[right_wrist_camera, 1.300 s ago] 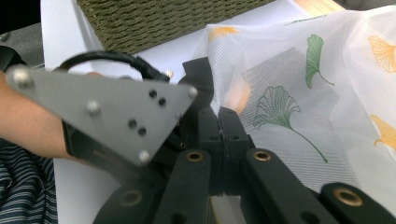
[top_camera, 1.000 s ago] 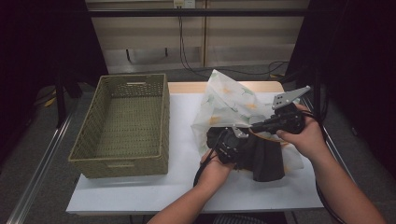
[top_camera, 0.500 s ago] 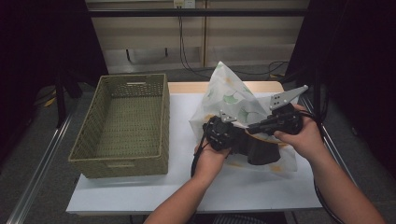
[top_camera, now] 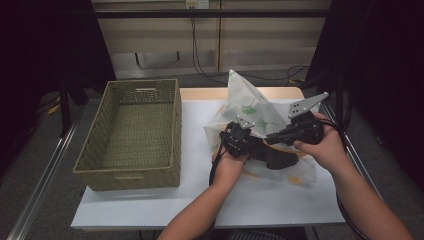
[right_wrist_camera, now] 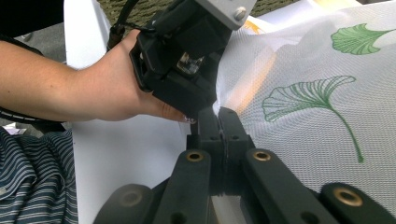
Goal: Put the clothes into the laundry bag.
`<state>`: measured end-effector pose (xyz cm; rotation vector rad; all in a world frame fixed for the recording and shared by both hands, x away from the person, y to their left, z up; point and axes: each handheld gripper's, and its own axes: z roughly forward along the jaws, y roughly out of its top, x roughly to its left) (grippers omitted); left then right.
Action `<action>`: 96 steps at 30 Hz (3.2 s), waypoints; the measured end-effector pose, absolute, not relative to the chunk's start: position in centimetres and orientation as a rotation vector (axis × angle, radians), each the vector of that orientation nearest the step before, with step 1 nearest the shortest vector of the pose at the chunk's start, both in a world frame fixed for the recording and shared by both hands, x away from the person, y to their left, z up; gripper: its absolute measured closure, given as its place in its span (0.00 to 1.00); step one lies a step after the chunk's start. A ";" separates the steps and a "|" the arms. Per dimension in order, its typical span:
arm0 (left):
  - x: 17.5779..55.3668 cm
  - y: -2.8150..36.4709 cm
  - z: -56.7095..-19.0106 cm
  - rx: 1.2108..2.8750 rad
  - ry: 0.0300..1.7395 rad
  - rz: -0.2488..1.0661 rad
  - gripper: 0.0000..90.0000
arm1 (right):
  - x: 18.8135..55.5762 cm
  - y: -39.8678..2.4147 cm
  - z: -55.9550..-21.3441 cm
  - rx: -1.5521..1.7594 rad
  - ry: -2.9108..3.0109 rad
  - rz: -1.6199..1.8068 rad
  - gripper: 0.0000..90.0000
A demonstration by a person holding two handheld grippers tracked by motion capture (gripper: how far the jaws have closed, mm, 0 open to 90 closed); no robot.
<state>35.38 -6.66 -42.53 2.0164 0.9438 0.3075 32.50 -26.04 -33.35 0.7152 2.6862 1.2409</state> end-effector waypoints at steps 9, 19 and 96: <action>35.8 -6.7 -44.0 2.019 0.950 0.296 0.79 | 32.6 -26.4 -33.6 0.732 2.684 1.220 1.00; 34.8 -5.5 -42.7 2.062 0.874 0.247 0.45 | 32.6 -26.6 -33.9 0.751 2.688 1.220 1.00; 34.7 2.3 -45.9 2.308 0.978 0.231 0.92 | 32.9 -26.2 -34.2 0.744 2.696 1.211 1.00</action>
